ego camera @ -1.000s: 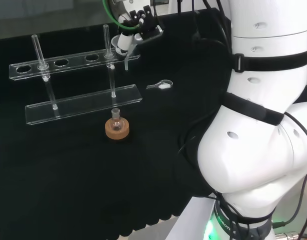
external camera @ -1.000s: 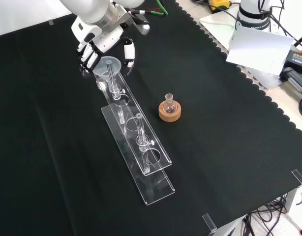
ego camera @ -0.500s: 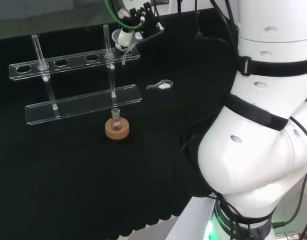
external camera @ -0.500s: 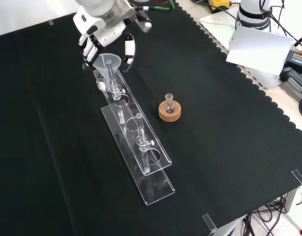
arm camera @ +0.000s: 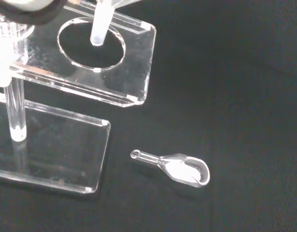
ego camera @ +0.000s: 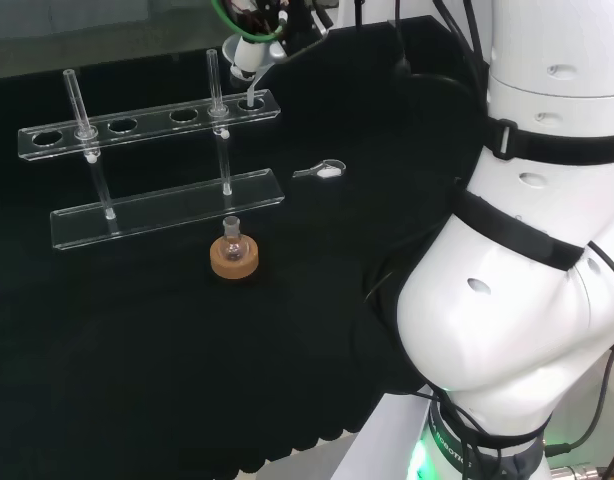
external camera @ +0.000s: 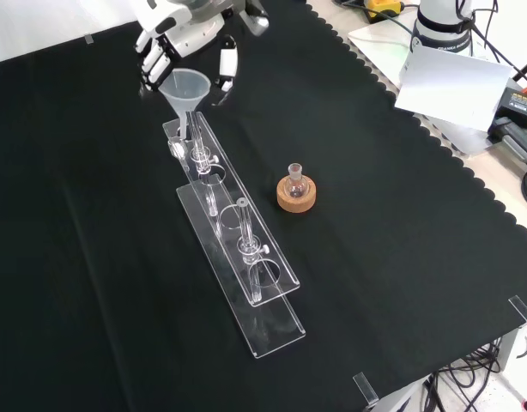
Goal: Pick up the funnel from the transparent funnel stand.
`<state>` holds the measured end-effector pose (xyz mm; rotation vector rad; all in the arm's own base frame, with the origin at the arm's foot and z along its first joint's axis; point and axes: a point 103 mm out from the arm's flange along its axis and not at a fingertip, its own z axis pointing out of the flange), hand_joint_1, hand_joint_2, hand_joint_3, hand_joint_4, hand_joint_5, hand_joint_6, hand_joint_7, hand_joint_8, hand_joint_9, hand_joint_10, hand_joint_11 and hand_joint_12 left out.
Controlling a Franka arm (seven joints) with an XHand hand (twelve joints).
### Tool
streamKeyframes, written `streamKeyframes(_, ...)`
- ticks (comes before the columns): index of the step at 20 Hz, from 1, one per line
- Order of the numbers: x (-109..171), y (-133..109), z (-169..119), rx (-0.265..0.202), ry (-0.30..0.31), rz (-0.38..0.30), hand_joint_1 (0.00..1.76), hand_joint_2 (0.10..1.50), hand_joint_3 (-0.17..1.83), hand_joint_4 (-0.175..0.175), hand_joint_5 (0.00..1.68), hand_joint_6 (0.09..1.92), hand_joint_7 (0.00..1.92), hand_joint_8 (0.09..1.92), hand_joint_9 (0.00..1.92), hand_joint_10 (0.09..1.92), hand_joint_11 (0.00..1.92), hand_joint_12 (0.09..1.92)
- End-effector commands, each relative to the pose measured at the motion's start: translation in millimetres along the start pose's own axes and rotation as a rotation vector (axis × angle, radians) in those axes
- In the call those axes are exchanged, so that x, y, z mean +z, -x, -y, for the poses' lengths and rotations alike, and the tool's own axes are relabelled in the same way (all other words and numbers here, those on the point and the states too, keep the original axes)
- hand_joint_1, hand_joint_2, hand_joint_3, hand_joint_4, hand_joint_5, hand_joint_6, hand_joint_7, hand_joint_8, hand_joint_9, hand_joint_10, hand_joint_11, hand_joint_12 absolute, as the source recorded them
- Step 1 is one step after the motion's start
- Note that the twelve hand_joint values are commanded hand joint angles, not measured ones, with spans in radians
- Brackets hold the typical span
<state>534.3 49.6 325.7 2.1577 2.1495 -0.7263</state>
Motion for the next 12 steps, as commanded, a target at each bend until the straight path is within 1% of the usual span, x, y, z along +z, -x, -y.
streamKeyframes(1, -30, 14, 35, 0.047, -0.038, 0.033, 0.78, 0.77, 0.51, -0.021, 0.72, 0.18, 0.7, 0.66, 1.02, 0.51, 0.57, 1.25)
streamKeyframes(4, -35, 18, 55, 0.071, -0.064, 0.037, 0.78, 0.77, 0.51, -0.021, 0.71, 0.2, 0.71, 0.65, 1.02, 0.5, 0.58, 1.25)
streamKeyframes(7, -38, 21, 77, 0.092, -0.063, 0.044, 0.77, 0.77, 0.51, -0.022, 0.7, 0.2, 0.71, 0.64, 1.02, 0.5, 0.58, 1.25)
streamKeyframes(9, -38, 22, 90, 0.102, -0.061, 0.046, 0.77, 0.77, 0.52, -0.022, 0.68, 0.25, 0.71, 0.64, 1.02, 0.49, 0.58, 1.25)
streamKeyframes(12, -34, 21, 109, 0.11, -0.061, 0.041, 0.77, 0.77, 0.52, -0.023, 0.62, 0.37, 0.7, 0.65, 1.03, 0.48, 0.58, 1.25)
